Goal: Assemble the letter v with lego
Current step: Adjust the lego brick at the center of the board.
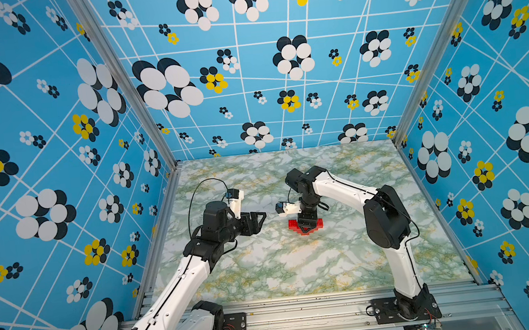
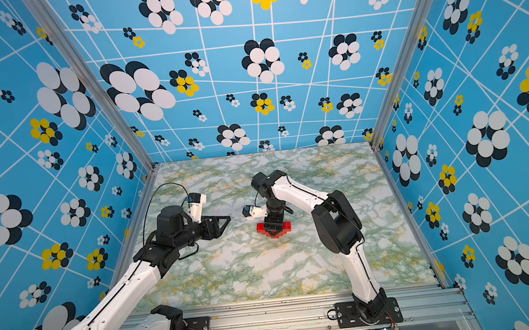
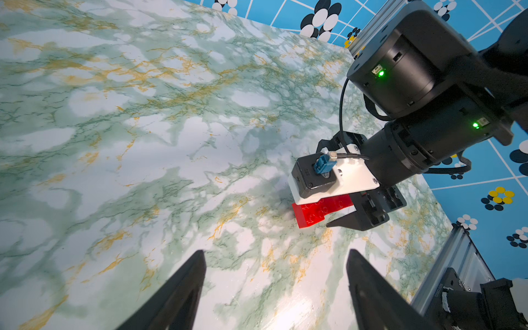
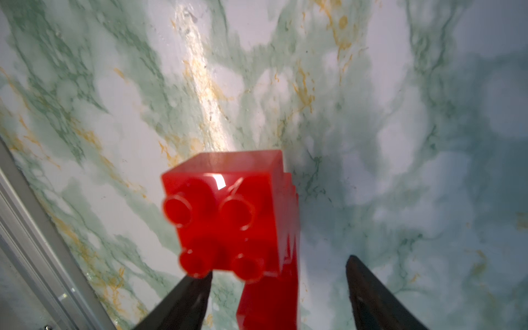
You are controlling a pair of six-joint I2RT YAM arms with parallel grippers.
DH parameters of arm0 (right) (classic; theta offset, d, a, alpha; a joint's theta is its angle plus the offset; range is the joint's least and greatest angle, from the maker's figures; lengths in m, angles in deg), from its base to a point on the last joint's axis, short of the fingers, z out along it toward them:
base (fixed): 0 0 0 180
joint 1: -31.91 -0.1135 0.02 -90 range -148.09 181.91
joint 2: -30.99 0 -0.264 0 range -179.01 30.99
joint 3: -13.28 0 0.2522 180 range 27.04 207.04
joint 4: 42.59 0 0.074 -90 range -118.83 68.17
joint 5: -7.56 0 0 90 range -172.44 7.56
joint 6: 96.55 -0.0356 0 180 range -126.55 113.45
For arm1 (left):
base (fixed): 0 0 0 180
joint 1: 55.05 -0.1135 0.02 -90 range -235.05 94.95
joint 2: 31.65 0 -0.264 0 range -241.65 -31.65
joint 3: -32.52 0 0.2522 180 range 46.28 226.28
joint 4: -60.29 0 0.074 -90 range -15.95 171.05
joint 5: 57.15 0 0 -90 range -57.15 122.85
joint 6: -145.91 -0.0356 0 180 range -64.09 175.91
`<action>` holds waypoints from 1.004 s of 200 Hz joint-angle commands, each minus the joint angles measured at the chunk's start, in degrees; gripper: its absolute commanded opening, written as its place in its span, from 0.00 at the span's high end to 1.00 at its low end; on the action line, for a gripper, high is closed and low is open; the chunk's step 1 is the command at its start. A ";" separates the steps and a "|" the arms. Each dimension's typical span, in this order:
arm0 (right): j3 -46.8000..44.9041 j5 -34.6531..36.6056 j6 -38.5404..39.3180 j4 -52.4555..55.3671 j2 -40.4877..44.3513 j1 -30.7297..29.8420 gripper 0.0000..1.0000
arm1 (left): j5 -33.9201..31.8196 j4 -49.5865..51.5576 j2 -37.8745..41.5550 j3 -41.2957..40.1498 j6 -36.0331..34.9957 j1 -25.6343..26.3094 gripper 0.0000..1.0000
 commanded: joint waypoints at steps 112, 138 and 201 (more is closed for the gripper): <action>-3.30 -3.18 -1.67 -3.14 -3.56 -0.15 0.41 | -0.17 -1.69 -0.78 -0.33 -0.62 -0.97 0.22; -3.41 -3.35 -1.85 -3.14 -3.52 -0.12 0.43 | -0.33 -1.43 -0.68 -0.27 -0.85 -1.02 0.21; -1.88 -4.68 -2.19 -0.94 -3.32 -0.17 0.55 | -0.52 -1.78 -0.64 -0.67 -0.76 -1.12 0.21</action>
